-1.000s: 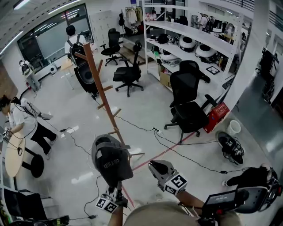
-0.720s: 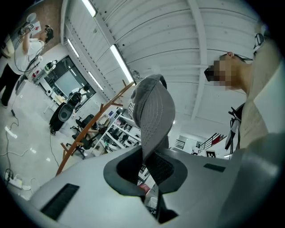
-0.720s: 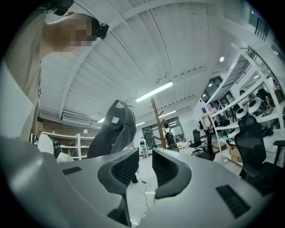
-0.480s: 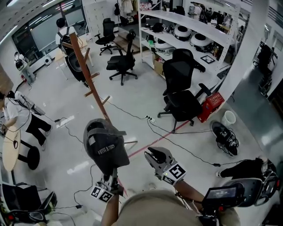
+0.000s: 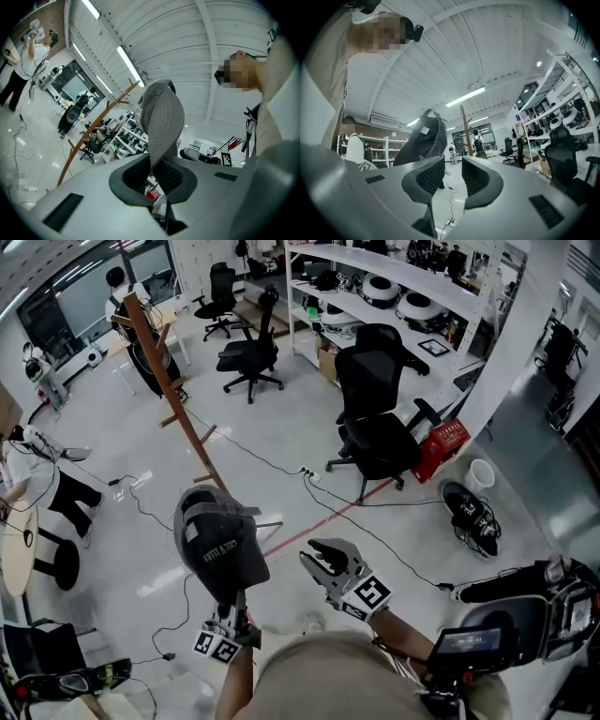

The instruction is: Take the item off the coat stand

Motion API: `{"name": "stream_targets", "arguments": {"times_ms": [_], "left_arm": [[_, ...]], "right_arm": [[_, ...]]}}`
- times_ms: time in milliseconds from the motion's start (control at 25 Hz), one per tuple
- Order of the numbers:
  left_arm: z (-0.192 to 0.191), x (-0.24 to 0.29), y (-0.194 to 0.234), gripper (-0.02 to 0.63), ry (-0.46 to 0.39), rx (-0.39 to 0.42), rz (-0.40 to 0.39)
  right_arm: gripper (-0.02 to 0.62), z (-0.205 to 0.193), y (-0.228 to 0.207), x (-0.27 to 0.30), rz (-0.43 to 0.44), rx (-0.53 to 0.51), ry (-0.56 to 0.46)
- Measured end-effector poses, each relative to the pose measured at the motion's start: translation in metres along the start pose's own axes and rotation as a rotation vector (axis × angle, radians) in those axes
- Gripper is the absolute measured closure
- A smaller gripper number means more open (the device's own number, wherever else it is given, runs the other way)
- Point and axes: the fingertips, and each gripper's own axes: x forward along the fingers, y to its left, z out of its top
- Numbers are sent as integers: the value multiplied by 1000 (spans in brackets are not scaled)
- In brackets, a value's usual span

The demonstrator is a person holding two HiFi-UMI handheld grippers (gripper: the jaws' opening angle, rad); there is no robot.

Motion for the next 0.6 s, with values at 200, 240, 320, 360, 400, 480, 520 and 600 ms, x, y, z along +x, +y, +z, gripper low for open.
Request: {"name": "stream_targets", "arguments": {"times_ms": [200, 240, 320, 360, 400, 480, 520, 600], "left_arm": [[-15, -6, 4, 572, 31, -12, 22], [-17, -8, 5, 572, 38, -13, 24], [-20, -10, 7, 572, 47, -11, 25], [-20, -11, 6, 572, 50, -11, 24], [-19, -11, 6, 572, 52, -10, 22], [-14, -13, 6, 572, 55, -10, 15], [-11, -15, 7, 572, 57, -10, 11], [-6, -23, 10, 572, 62, -10, 3]], "right_arm": [[497, -8, 2, -7, -2, -17, 31], [497, -10, 1, -10, -8, -13, 31], [497, -12, 0, -14, -19, -7, 25], [497, -12, 0, -15, -23, -4, 22], [497, -12, 1, -16, -25, -5, 20], [497, -10, 6, -14, -27, -13, 19], [497, -9, 9, -11, -28, -17, 19], [497, -8, 19, -6, -30, -18, 19]]}}
